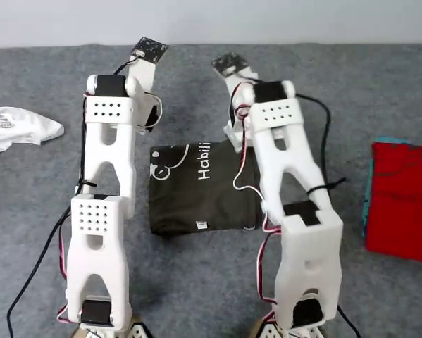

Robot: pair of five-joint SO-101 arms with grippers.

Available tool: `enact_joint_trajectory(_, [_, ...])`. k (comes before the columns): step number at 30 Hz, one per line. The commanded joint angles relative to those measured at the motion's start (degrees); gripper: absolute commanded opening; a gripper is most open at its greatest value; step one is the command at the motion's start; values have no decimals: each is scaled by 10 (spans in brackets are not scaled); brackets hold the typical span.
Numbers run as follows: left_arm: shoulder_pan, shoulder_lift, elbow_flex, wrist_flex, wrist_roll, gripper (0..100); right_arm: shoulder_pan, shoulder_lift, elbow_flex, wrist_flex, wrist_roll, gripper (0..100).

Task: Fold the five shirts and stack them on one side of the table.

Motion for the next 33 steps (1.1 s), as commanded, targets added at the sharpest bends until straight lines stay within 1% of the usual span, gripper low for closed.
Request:
enact_joint_trajectory(1, [2, 16, -5, 0, 34, 47, -1, 29, -27, -40, -6, 9])
enact_joint_trajectory(3, [2, 40, -5, -6, 47, 47, 10, 50, -27, -55, -6, 9])
enact_joint_trajectory(7, [3, 79, -6, -7, 48, 47, 27, 72, -27, -65, -9, 9])
enact_joint_trajectory(9, [-1, 94, -6, -6, 48, 47, 36, 77, -27, -65, -30, 9])
enact_joint_trajectory(13, [-4, 101, -20, -3, 47, 47, 55, 78, -27, -62, -46, 9])
enact_joint_trajectory(17, [-1, 86, -51, 18, 49, 46, 53, 58, -27, -51, -45, 9])
enact_joint_trajectory(21, [2, 34, -52, 17, 50, 29, 39, 13, -27, -24, -45, 9])
enact_joint_trajectory(25, [-11, -44, -7, 17, 48, 29, 19, -34, -27, 36, -46, 9])
enact_joint_trajectory(28, [-45, -111, 56, 17, 47, 29, -1, -58, -27, 98, -45, 9])
enact_joint_trajectory(33, [-127, -215, 170, 17, 46, 29, -37, -72, -25, 201, -44, 9])
